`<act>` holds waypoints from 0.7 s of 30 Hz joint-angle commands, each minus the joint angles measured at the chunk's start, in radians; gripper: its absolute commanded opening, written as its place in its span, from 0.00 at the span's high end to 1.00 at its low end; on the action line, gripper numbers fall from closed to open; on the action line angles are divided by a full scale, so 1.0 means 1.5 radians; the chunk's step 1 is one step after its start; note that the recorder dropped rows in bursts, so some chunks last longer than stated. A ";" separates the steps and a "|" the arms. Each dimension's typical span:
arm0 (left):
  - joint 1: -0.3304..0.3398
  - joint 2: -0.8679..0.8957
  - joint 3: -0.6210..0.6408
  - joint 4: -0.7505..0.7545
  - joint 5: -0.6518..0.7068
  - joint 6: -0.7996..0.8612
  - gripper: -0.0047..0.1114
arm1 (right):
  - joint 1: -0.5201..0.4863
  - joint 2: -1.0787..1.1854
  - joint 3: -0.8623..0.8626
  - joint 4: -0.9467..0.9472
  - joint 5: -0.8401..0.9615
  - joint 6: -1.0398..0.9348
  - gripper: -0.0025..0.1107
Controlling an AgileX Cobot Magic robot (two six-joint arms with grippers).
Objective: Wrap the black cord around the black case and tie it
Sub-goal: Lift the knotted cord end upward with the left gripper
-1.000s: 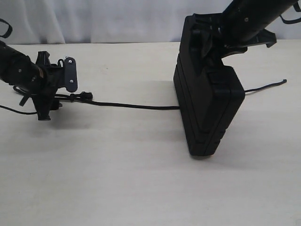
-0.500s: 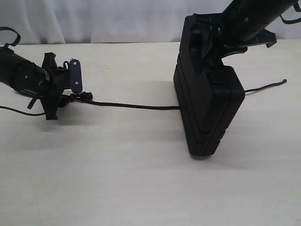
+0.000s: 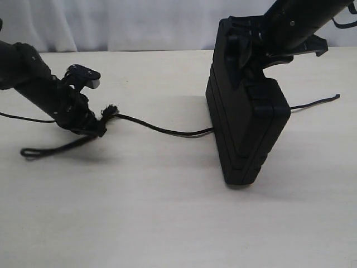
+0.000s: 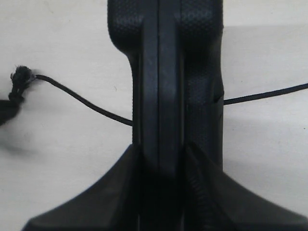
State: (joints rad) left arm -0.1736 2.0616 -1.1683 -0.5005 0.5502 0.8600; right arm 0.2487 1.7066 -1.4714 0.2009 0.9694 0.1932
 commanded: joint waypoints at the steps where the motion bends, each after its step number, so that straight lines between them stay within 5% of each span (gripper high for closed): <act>1: -0.001 0.016 -0.062 -0.147 0.224 -0.246 0.96 | -0.002 -0.007 0.000 0.017 -0.003 -0.002 0.94; 4: -0.001 0.016 -0.069 -0.248 0.285 -0.240 0.83 | -0.002 -0.007 0.000 0.017 -0.003 -0.002 0.94; 8: -0.001 0.016 -0.069 -0.226 0.298 -0.237 0.56 | -0.002 -0.007 0.000 0.017 -0.003 -0.002 0.94; 12: -0.001 0.016 -0.069 -0.212 0.337 -0.140 0.51 | -0.002 -0.007 0.000 0.017 -0.003 -0.002 0.94; 15: -0.001 -0.019 -0.069 -0.195 0.383 0.208 0.51 | -0.002 -0.007 0.000 0.017 -0.003 -0.002 0.94; 21: -0.011 -0.042 -0.068 -0.016 0.332 0.693 0.64 | -0.002 -0.007 0.000 0.017 -0.003 -0.002 0.94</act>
State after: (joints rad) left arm -0.1752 2.0002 -1.2632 -0.6277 1.0842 1.7082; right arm 0.2487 1.7066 -1.4714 0.2048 0.9694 0.1932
